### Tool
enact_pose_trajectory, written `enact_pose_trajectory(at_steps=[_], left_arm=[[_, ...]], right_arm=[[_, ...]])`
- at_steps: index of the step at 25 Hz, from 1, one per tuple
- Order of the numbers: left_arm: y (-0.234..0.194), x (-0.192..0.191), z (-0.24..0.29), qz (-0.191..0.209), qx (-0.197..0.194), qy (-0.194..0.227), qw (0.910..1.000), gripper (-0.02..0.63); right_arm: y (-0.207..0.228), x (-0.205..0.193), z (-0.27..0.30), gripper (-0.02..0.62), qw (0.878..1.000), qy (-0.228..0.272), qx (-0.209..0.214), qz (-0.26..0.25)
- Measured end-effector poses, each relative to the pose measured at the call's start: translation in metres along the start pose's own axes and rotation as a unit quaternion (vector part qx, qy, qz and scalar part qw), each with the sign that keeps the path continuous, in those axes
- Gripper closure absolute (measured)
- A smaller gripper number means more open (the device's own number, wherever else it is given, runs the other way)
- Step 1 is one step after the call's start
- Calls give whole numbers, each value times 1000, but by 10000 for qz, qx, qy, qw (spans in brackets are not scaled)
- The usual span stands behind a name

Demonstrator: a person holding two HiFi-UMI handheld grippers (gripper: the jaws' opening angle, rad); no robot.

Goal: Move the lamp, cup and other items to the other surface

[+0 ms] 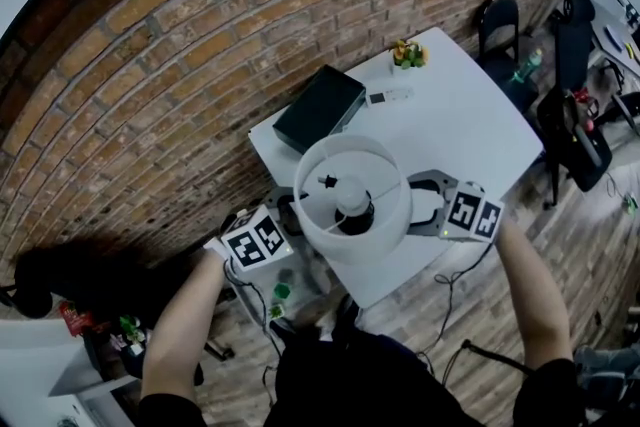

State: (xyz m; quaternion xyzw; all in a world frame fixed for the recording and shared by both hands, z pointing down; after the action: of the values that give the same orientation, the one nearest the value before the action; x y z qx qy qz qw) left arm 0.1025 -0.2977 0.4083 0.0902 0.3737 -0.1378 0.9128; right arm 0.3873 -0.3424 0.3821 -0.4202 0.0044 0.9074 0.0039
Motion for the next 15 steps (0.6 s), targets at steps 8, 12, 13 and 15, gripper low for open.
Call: enact_pose_trajectory(at_steps=[8,12,13,15], left_arm=[[0,2,4,-137,87,191,9997,304],[5,4,4,-194,73,178,9996,304],[6,4,5,-265,87,225,9994,304],[9,4,5,-366,98,259,9989,304]], right_arm=[[0,-14,-3,278,9996,73,-104,255],[-7,-18,-4,264,9996,7,-78,254],[-9,-19,-6,265,9996,34,-121,265],[-12,-20,-7,264,9994,64,-184,274]])
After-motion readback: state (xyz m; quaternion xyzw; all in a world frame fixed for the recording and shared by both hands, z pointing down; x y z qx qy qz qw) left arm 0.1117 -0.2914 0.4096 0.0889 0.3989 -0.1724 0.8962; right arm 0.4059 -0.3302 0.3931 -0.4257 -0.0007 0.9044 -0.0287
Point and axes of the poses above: the fingertips, and each gripper's own axes: z forward along the fingers, y to its right, x out of its top, the point moved 10 cm from there along -z, backward along the fingers, and after that the axes turned 3 degrees about y, right-handed, at the moved point
